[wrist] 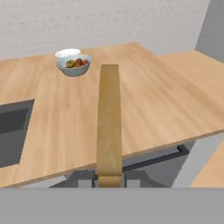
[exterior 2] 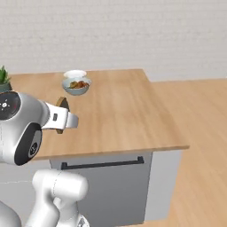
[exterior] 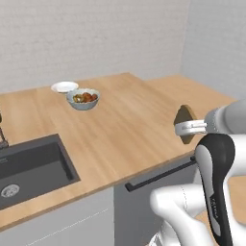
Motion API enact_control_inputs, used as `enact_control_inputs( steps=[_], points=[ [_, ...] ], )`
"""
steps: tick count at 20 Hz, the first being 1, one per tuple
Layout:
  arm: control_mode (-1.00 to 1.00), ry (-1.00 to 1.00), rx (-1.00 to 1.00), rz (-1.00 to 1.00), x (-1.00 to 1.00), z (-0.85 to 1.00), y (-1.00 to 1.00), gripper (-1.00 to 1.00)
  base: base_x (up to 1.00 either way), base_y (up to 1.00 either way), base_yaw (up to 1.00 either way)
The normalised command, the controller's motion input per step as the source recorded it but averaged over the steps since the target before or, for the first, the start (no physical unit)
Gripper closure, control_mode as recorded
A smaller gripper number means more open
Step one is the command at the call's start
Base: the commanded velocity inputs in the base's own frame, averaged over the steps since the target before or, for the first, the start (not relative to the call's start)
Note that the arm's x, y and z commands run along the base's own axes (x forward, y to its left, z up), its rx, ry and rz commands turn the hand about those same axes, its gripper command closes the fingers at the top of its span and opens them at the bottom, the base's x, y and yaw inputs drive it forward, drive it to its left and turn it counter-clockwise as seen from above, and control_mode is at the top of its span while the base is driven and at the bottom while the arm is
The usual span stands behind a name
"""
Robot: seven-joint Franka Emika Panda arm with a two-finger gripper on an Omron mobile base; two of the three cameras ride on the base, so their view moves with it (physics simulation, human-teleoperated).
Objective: Start the toaster. Once the lever pops up, take the bread to the plate on the dining counter.
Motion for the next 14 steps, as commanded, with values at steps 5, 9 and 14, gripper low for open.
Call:
enact_control_inputs(
  steps=[5, 9, 14],
  points=[
    [1.0, 0.0, 0.0, 0.0, 0.0, 0.0, 0.0, 1.0, 0.0, -1.0, -0.11],
    [1.0, 0.0, 0.0, 0.0, 0.0, 0.0, 0.0, 1.0, 0.2, -1.0, -0.07],
    [1.0, 0.0, 0.0, 0.0, 0.0, 0.0, 0.0, 1.0, 0.18, -1.0, -0.01]
  ],
)
